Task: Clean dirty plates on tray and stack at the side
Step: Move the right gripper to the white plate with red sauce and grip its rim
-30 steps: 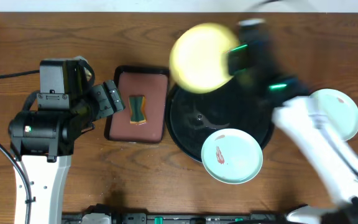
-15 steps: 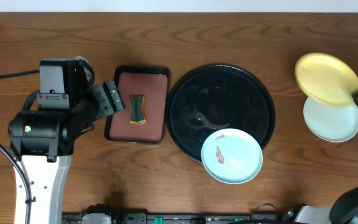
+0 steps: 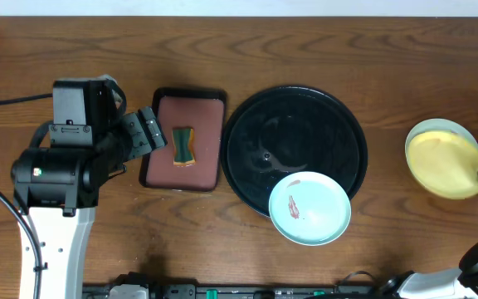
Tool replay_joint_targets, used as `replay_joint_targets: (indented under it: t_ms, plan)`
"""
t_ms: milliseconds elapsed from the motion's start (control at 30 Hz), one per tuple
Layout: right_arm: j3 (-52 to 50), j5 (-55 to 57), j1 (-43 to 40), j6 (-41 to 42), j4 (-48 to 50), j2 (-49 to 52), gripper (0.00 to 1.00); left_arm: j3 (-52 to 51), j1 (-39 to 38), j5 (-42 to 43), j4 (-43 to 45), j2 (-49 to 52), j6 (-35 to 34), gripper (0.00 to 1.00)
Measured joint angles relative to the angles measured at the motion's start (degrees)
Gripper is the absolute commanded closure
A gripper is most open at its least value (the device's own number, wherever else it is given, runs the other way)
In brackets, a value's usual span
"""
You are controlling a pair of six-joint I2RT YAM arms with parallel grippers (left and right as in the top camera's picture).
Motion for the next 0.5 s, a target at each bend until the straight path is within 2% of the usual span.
replay_joint_targets:
  t_ms: [233,333,500]
  plan:
    - [0.00,-14.14,3.26,-7.65,2.86,-4.72,0.50,0.00,0.00,0.00,0.02,0.00,0.00,0.10]
    - [0.00,-18.32,8.46,-9.33,1.18,-9.68,0.50,0.02,0.00,0.00,0.00,0.00,0.00,0.10]
    - [0.22,-19.02,23.06,-13.33,-6.47,-15.23,0.50,0.00,0.00,0.00,-0.02,0.00,0.00,0.10]
